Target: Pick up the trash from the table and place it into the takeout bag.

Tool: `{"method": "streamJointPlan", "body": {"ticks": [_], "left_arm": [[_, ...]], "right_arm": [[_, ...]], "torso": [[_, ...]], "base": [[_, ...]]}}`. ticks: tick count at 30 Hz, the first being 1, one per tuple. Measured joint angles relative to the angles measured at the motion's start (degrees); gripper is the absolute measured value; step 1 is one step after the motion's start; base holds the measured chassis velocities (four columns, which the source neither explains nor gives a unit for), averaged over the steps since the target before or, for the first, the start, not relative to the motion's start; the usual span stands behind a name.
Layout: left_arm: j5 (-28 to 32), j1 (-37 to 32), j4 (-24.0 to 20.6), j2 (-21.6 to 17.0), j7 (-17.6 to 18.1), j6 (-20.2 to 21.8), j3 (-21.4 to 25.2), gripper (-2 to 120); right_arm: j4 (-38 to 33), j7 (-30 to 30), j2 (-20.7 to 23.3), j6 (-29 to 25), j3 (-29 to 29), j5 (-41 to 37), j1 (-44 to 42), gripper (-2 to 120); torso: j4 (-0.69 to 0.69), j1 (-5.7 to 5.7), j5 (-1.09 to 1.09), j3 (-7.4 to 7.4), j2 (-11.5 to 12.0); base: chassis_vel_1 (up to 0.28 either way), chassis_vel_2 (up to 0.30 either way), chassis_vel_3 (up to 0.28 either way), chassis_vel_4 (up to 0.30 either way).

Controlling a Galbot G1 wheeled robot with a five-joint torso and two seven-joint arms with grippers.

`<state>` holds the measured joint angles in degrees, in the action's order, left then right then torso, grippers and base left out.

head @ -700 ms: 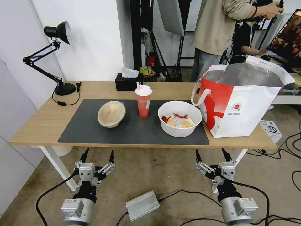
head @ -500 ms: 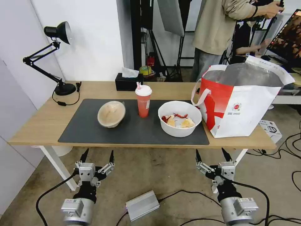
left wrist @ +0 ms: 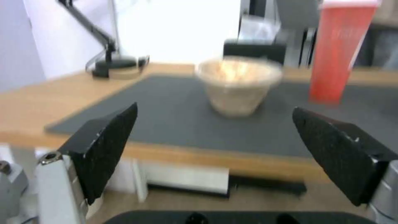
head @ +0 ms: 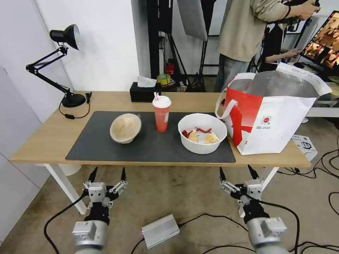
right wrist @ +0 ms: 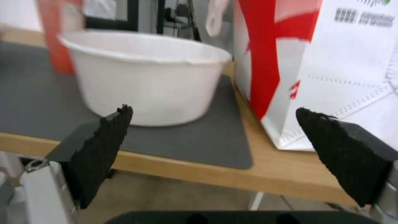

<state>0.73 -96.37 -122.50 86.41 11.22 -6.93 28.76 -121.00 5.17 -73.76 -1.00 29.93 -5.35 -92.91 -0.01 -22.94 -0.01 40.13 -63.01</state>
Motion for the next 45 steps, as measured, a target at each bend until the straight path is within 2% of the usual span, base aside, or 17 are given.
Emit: {"method": "streamJointPlan", "body": {"ticks": [2, 3, 6, 9, 15, 19, 21, 31, 33, 35, 37, 45], "left_arm": [[0.0, 0.1, -0.7, -0.2, 0.0, -0.3, 0.1, 100], [-0.4, -0.1, -2.7, -0.6, -0.8, -0.5, 0.2, 100], [-0.6, -0.1, -4.5, -0.9, -1.8, 0.0, 0.5, 100], [-0.7, 0.1, -6.2, -1.7, -3.2, 1.0, 1.1, 100], [-0.9, -0.4, -7.8, -2.2, -4.5, 1.5, 2.1, 100], [-0.9, -1.5, -9.8, -2.4, -5.4, 1.7, 2.9, 100], [-0.9, -1.7, -10.2, -2.4, -5.6, 1.7, 3.0, 100], [-0.6, -1.7, -9.8, -2.9, -7.5, 1.7, 4.2, 100], [-0.6, -1.7, -9.1, -2.9, -8.0, 1.5, 4.4, 100], [-0.6, -1.6, -8.6, -2.9, -8.2, 1.0, 4.5, 100], [-0.6, -1.6, -8.3, -2.9, -8.4, 0.8, 4.5, 100], [-0.7, -0.9, -6.7, -2.8, -9.7, -0.2, 4.6, 100]], "right_arm": [[1.6, 0.8, 1.9, -0.2, -0.2, -0.8, 1.6, 100], [5.8, 2.8, 6.5, -0.7, -0.8, -2.9, 5.5, 100], [8.0, 4.0, 9.1, -0.9, -1.1, -4.0, 7.7, 100], [8.5, 4.2, 9.6, -1.0, -1.2, -4.3, 8.1, 100], [8.1, 4.2, 10.3, -1.0, -1.0, -4.6, 7.9, 100], [-0.8, 1.0, 15.4, 0.0, 2.6, -6.2, 3.9, 100], [-2.6, 0.4, 16.3, 0.2, 3.3, -6.5, 3.2, 100], [-5.7, -1.5, 18.2, 1.1, 4.1, -7.8, 1.5, 100], [-10.9, -5.2, 21.3, 2.5, 4.7, -10.2, -1.1, 100], [-13.4, -8.4, 23.9, 3.7, 4.9, -12.5, -2.2, 100], [-14.3, -9.5, 25.4, 4.1, 4.9, -13.6, -2.2, 100], [-15.3, -12.6, 33.3, 6.4, 2.7, -20.7, 2.5, 100]], "torso": [[0.00, 0.00, 0.05, 0.00, 0.0], [0.00, 0.01, 0.02, -0.01, 0.0], [0.04, 0.00, 0.02, -0.01, 0.0], [-0.01, 0.01, 0.02, -0.01, 0.0], [0.01, 0.02, 0.02, -0.02, 0.0], [0.00, 0.02, -0.01, -0.02, 0.0], [0.00, 0.03, -0.03, -0.03, 0.0], [0.00, 0.02, 0.04, -0.02, 0.0], [0.01, 0.02, -0.05, -0.03, 0.0], [-0.02, 0.03, 0.04, -0.03, 0.0], [0.02, 0.03, -0.01, -0.03, 0.0], [0.01, 0.02, 0.01, -0.02, 0.0]], "base": [[0.000, 0.000, 0.000, 0.000], [0.000, 0.000, 0.000, 0.000], [0.000, 0.000, 0.000, 0.000], [0.000, 0.000, 0.000, 0.000], [0.000, 0.000, 0.000, 0.000], [0.000, 0.000, 0.000, 0.000], [0.000, 0.000, 0.000, 0.000], [0.000, 0.000, 0.000, 0.000], [0.000, 0.000, 0.000, 0.000], [0.000, 0.000, 0.000, 0.000], [0.000, 0.000, 0.000, 0.000], [0.000, 0.000, 0.000, 0.000]]}}
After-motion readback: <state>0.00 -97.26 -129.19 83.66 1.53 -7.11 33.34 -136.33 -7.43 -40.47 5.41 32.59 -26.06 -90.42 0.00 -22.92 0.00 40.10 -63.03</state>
